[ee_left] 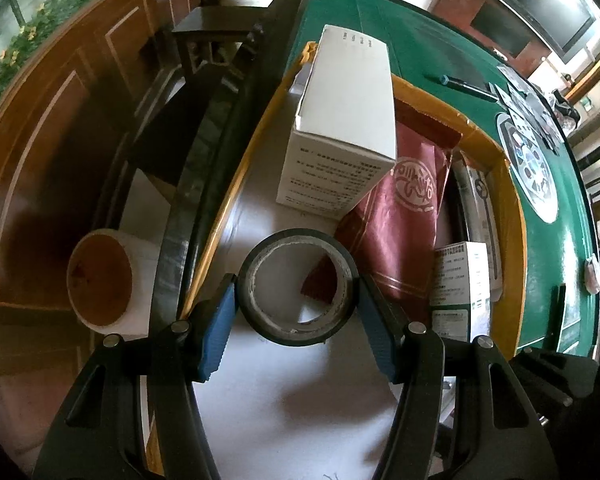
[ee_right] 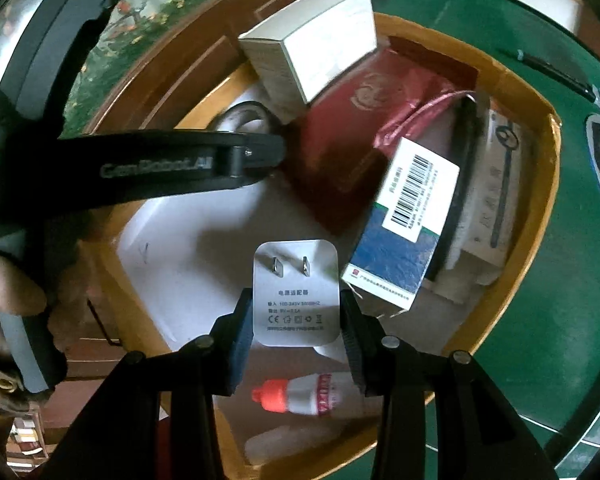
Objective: Organize objects
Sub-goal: 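Carry the charger and tape roll into the cardboard box and release both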
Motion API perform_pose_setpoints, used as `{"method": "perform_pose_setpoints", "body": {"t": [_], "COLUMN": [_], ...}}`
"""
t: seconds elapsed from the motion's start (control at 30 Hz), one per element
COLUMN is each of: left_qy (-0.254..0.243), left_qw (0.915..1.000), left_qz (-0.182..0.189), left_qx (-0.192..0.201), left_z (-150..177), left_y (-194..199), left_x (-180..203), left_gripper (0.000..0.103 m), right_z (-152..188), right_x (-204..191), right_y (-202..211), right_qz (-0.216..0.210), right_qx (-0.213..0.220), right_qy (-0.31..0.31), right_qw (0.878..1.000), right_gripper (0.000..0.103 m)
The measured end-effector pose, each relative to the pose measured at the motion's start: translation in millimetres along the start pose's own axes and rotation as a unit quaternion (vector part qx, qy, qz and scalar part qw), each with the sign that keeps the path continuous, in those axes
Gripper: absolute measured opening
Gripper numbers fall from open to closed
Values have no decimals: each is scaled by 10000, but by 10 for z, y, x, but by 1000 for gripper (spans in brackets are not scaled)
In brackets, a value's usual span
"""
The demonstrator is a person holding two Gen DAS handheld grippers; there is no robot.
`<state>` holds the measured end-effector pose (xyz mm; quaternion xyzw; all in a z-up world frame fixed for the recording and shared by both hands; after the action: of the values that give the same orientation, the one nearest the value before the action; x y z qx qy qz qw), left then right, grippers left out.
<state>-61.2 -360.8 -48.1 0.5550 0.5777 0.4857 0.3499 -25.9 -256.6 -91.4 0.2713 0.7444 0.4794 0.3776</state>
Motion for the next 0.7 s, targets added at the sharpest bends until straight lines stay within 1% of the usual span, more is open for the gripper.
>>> {"method": "perform_pose_setpoints", "body": {"t": [0.33, 0.37, 0.7], "left_qy": [-17, -12, 96], "left_qw": [10000, 10000, 9999], "left_qz": [-1, -2, -46], "left_qx": [-6, -6, -9], "left_z": [-62, -64, -102], "left_y": [-15, -19, -40], "left_x": [8, 12, 36], "left_gripper": [60, 60, 60], "right_z": [34, -40, -48], "right_x": [-54, -3, 98], "right_y": [-34, -5, -32], "right_qz": [83, 75, 22], "right_qx": [19, 17, 61], "right_qy": [66, 67, 131], "right_qw": [9999, 9999, 9999], "right_gripper": [41, 41, 41]}}
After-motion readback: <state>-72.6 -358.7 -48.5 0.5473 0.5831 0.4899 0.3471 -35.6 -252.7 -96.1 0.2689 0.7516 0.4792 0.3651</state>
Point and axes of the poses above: each gripper's, at about its wrist camera, not at the fingertips, and y roughly against the way its jaws point, x to its right, z to its underside, the point moved 10 cm from there along -y, roughly the way its jaws point, and after that the axes turned 2 degrees about -x, right-handed, at the moved point
